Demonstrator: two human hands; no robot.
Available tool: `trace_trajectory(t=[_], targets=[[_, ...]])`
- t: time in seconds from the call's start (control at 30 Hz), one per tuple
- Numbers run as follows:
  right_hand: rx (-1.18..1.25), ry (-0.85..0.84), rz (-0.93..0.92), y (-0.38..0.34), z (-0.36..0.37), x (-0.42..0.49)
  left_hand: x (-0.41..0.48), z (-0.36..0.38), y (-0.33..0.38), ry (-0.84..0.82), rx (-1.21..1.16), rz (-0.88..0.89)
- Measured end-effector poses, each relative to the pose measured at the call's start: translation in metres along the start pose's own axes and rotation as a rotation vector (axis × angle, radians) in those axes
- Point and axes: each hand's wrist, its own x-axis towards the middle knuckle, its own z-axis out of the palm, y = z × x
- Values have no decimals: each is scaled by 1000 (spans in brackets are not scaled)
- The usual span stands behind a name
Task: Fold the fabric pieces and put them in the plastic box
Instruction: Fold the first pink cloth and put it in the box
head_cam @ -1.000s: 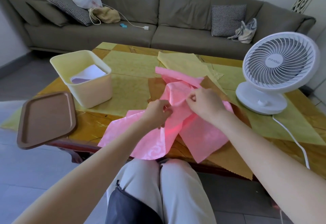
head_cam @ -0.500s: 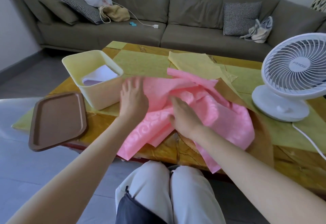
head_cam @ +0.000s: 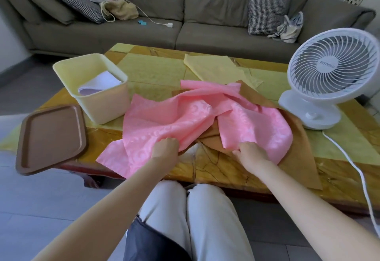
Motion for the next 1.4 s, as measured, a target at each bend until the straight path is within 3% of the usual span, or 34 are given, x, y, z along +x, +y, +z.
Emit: trace_trajectory(t=[0.07,0.33,0.5,0.63,0.9,1.03,1.2,1.3,1.4], targets=[[22,28,-26,-5,-2,-3,-1,-7,2,30,-41,-4],[498,278,-368,-75,-16,-7,-4,-74,25,375,-290,106],[423,388,-436,-103,-32,-1,-15,-98,9,378,-475,112],[569,256,-506,-124,-26,-4,-20,-92,-13,349,-589,20],[849,24,-330,-126,6,-8,-28,-88,-26,429,-614,-3],[746,76,-356,-131,-1,-4,-32,-87,-38,388,-588,-50],[609,210,-422,-138,-22,-2,-36,-80,-67,272,-245,-212],[604,90,-511,-153,-23,-8,-41,-76,-57,451,-344,-20],[365,-58,-613,-164,-5,-11,-42,-58,-39,209,-357,195]])
